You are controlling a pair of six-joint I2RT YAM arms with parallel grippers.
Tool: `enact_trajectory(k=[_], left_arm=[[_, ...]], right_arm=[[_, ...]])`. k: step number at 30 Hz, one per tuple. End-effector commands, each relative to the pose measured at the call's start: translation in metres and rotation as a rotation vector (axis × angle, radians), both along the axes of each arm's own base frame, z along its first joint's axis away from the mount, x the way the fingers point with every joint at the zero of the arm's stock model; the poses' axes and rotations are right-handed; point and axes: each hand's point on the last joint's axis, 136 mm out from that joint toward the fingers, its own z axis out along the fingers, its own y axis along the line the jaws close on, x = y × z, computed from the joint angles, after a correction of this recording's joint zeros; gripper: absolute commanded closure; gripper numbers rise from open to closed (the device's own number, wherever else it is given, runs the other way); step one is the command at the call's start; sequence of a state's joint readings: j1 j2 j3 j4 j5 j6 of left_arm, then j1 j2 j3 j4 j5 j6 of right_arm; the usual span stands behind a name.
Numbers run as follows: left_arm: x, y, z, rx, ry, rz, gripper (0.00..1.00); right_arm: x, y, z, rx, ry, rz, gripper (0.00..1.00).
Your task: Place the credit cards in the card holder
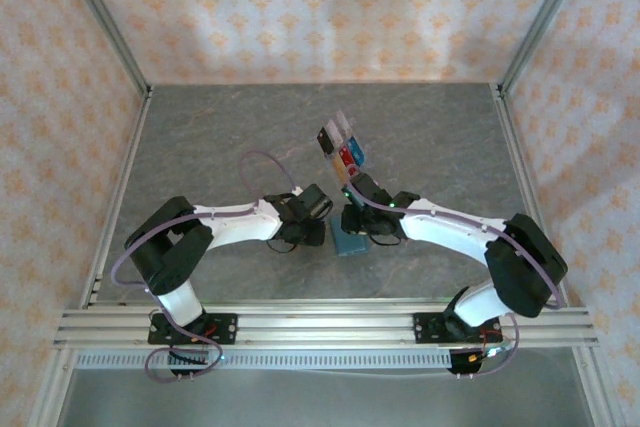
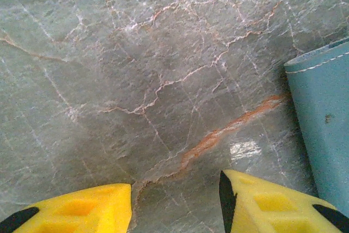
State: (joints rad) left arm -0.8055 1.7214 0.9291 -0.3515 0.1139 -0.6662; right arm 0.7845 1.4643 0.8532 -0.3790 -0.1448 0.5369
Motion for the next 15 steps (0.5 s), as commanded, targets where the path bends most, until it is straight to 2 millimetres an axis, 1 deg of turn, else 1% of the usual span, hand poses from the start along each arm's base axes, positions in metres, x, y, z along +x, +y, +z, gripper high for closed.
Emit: enact_trajectory(k=[1,3,5,7,9,12,15], left_arm=[[0.006,-0.083,0.005,-0.304,-0.036,-0.102,0.53],[0.007,-0.085,0.012,-0.315,-0.045,-0.105,0.54],[0.008,-0.087,0.019,-0.324,-0.052,-0.107,0.55],[0.008,-0.088,0.028,-0.331,-0.067,-0.109,0.56],[0.008,-0.088,0.033,-0.33,-0.074,-0.108,0.57],[0.008,-0.089,0.033,-0.327,-0.073,-0.11,0.6],[0.008,-0.092,0.032,-0.332,-0.068,-0.113,0.64]], right_arm=[[0.011,-0.012,-0.004,-0.052,-0.017,-0.044,0.66],[0.014,-0.014,-0.01,-0.053,0.01,-0.042,0.66],[0.017,-0.015,-0.012,-0.064,0.009,-0.039,0.65],[0.018,-0.012,-0.015,-0.049,0.016,-0.031,0.64],[0.018,-0.01,-0.02,-0.04,0.035,-0.027,0.63],[0.018,-0.008,-0.025,-0.04,0.052,-0.022,0.63],[0.017,-0.006,-0.027,-0.024,0.056,-0.019,0.62]])
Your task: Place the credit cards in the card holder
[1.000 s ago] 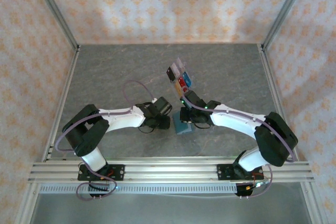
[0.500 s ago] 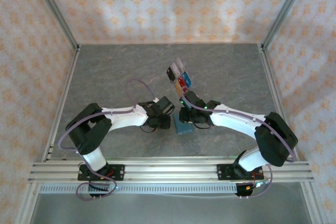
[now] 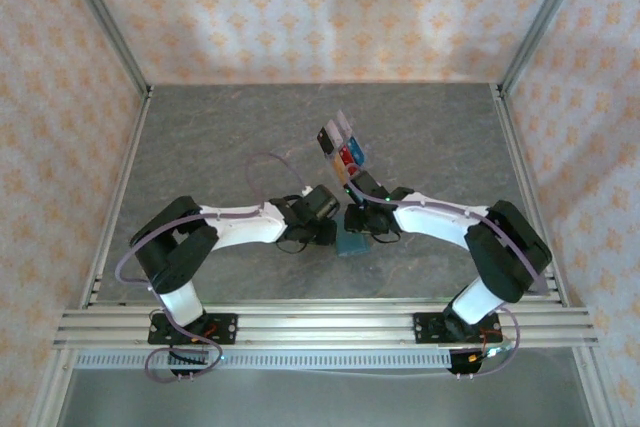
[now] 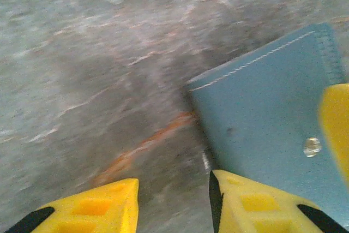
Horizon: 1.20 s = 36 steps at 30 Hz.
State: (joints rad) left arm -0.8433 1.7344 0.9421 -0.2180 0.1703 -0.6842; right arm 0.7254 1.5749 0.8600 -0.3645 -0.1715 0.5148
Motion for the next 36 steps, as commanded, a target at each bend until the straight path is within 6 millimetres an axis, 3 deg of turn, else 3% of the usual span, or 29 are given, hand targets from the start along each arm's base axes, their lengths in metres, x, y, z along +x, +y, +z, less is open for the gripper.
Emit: enact_trajectory(k=[1,12,17,25,36], left_arm=[[0.003,-0.052,0.018,-0.19,-0.019,-0.073,0.64],[0.001,-0.048,0.001,-0.166,0.006,-0.059,0.67],[0.0,-0.046,-0.004,-0.163,0.011,-0.054,0.67],[-0.001,-0.046,-0.01,-0.161,0.02,-0.05,0.67],[-0.003,-0.045,-0.02,-0.15,0.031,-0.047,0.67]], right_arm=[[0.007,0.008,0.005,0.034,-0.016,0.009,0.62],[0.002,0.009,-0.002,0.077,0.024,0.003,0.62],[0.005,-0.007,-0.003,-0.001,0.012,-0.022,0.62],[-0.004,0.008,-0.015,0.083,0.068,-0.002,0.62],[-0.01,0.025,0.02,0.232,0.051,0.03,0.61]])
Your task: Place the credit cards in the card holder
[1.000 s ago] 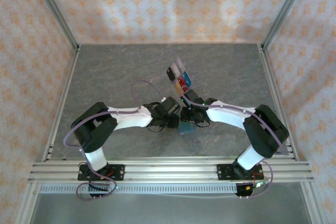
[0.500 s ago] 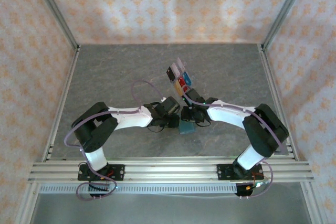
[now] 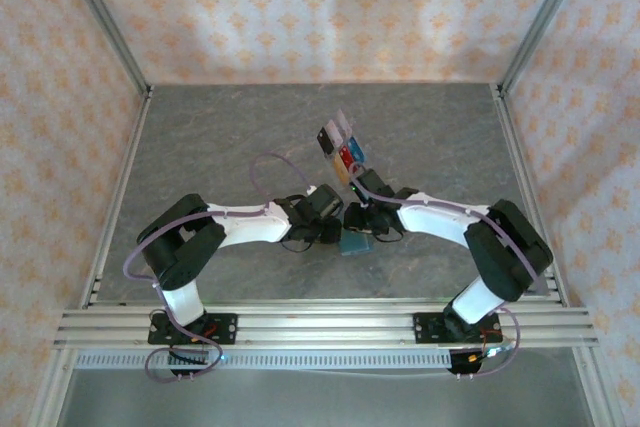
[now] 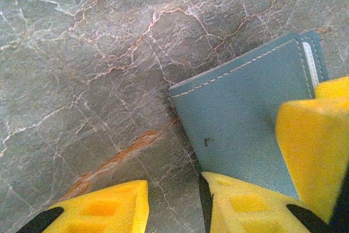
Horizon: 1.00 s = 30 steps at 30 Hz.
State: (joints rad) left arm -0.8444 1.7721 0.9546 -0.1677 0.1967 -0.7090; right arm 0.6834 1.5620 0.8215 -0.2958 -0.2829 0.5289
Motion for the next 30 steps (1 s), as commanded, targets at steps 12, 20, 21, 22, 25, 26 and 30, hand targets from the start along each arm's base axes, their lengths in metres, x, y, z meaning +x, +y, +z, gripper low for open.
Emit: enact_trajectory(k=[12,20,21,22,25,26,30], left_arm=[[-0.009,-0.032,-0.024,-0.105,0.031,-0.047,0.67],[-0.008,-0.031,-0.023,-0.102,0.028,-0.043,0.65],[-0.008,-0.031,-0.023,-0.1,0.027,-0.043,0.64],[-0.008,-0.03,-0.023,-0.1,0.026,-0.042,0.63],[-0.009,-0.03,-0.023,-0.104,0.025,-0.04,0.59],[-0.009,-0.03,-0.022,-0.105,0.026,-0.039,0.58],[-0.011,-0.025,-0.018,-0.109,0.02,-0.032,0.53]], right_arm=[[-0.009,0.03,0.044,0.202,-0.016,0.046,0.59],[-0.008,0.048,0.057,0.315,-0.014,0.055,0.59],[-0.008,0.049,0.057,0.318,-0.015,0.053,0.58],[-0.008,0.05,0.057,0.325,-0.014,0.052,0.57],[-0.01,0.056,0.048,0.34,0.004,0.051,0.56],[-0.01,0.057,0.045,0.338,0.008,0.05,0.56],[-0.008,0.062,0.045,0.39,-0.009,0.015,0.5]])
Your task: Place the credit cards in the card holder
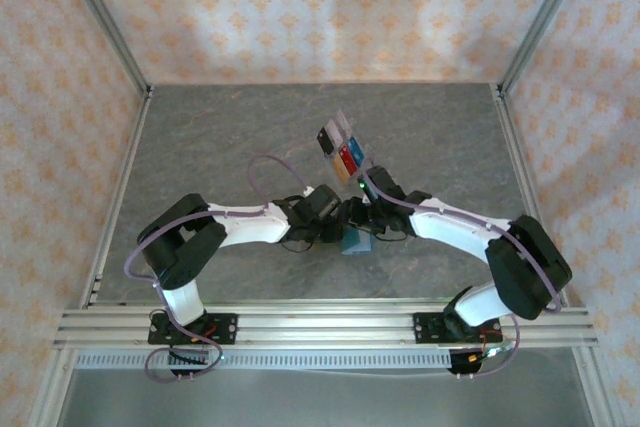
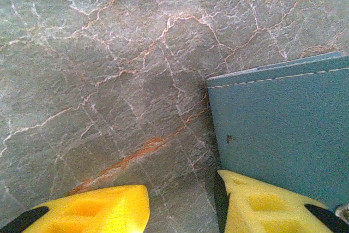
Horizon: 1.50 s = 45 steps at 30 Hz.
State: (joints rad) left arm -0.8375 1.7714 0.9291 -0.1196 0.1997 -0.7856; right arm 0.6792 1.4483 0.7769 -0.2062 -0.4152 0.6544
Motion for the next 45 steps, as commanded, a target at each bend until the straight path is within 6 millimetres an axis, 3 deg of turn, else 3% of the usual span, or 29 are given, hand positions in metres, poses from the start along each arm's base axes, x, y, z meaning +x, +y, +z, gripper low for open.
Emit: enact_trajectory(k=[1,8,16,37,45], left_arm=[[-0.015,-0.025,-0.015,-0.067,-0.001,-0.103,0.52],[-0.022,-0.014,-0.017,-0.052,0.006,-0.099,0.43],[-0.028,0.002,-0.017,-0.02,0.014,-0.06,0.29],[-0.064,0.018,0.027,-0.08,-0.04,-0.165,0.25],[-0.069,0.03,0.026,-0.054,-0.05,-0.157,0.28]], right_arm=[[-0.001,0.042,0.011,0.179,-0.027,0.052,0.49],[0.002,0.043,0.034,0.22,-0.072,0.034,0.45],[0.002,0.041,0.034,0.224,-0.067,0.014,0.45],[0.008,0.051,0.039,0.248,-0.045,0.004,0.45],[0.001,0.041,0.033,0.221,-0.039,-0.013,0.45]])
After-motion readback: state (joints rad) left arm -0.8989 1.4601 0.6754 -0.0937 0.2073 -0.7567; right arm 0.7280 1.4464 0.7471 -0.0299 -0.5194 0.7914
